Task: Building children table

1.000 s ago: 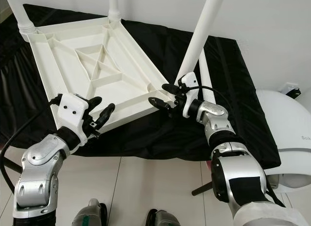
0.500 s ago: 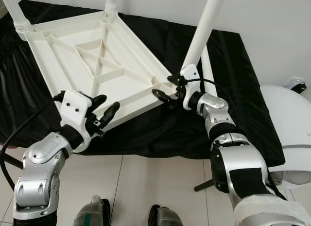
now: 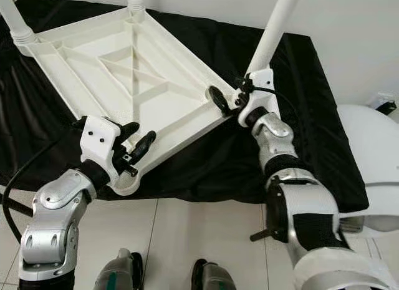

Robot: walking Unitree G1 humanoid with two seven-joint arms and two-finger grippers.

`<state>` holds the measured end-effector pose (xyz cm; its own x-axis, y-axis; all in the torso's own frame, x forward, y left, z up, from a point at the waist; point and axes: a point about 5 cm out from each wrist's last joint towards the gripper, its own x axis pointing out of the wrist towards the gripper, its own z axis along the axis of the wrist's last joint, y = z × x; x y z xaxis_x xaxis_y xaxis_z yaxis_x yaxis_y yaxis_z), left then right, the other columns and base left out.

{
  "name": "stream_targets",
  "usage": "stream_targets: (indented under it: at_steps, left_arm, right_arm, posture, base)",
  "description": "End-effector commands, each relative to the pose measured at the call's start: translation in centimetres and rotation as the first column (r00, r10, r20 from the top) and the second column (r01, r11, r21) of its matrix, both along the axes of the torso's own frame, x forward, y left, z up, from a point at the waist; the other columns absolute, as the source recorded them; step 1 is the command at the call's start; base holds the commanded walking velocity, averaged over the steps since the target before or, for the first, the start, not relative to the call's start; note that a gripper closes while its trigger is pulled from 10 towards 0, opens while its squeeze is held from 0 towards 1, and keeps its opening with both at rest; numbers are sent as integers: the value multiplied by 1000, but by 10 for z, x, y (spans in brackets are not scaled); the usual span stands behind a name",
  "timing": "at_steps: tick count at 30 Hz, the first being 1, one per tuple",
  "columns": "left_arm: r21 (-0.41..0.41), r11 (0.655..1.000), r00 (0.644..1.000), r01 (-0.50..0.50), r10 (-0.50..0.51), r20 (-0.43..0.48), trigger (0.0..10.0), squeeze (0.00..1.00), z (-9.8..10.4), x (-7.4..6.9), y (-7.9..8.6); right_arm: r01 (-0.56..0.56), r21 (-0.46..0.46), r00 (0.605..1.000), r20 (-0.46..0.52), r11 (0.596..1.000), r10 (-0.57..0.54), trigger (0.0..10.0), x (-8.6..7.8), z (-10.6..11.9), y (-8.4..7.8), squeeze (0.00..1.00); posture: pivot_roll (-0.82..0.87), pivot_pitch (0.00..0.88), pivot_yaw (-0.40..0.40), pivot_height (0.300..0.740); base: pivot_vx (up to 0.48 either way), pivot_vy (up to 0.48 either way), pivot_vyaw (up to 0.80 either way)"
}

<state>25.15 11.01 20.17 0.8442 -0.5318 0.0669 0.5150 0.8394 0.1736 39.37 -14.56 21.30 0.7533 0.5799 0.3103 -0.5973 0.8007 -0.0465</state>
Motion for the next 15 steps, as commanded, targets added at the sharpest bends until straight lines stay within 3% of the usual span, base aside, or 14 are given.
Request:
stream_targets:
  at_steps: [1, 4, 9, 12, 15]
  left_arm:
    - [-69, 990, 992, -125, 124, -17, 10000, 0, -3, 7, 1]
    - [-65, 990, 992, -125, 124, -21, 10000, 0, -5, 10, 2]
    - [-14, 996, 996, -88, 88, -14, 10000, 0, -7, 27, 4]
    - [7, 997, 997, -73, 73, -17, 10000, 0, -9, 31, 5]
    - [92, 995, 999, -37, 39, -11, 10000, 0, -15, 46, 7]
  right_arm:
    - [-46, 38, 999, 24, 998, 45, 10000, -3, 0, 3, 0]
    - [-79, 52, 996, 32, 995, 78, 10000, -5, 1, 7, 0]
    - [-249, 40, 965, 94, 968, 245, 10000, -21, 2, 25, 0]
    - [-262, 20, 961, 100, 965, 259, 10000, -25, -2, 26, 0]
    - [-164, -41, 979, 116, 986, 168, 10000, -31, -15, 18, 0]
  posture:
    - [162, 153, -59, 740]
    - [155, 149, -56, 740]
    - [134, 127, -51, 740]
    - [131, 123, -50, 740]
    - [110, 105, -48, 740]
  base:
    - [0, 0, 0]
    - [0, 0, 0]
    - [0, 0, 0]
    - [0, 0, 0]
    - [0, 0, 0]
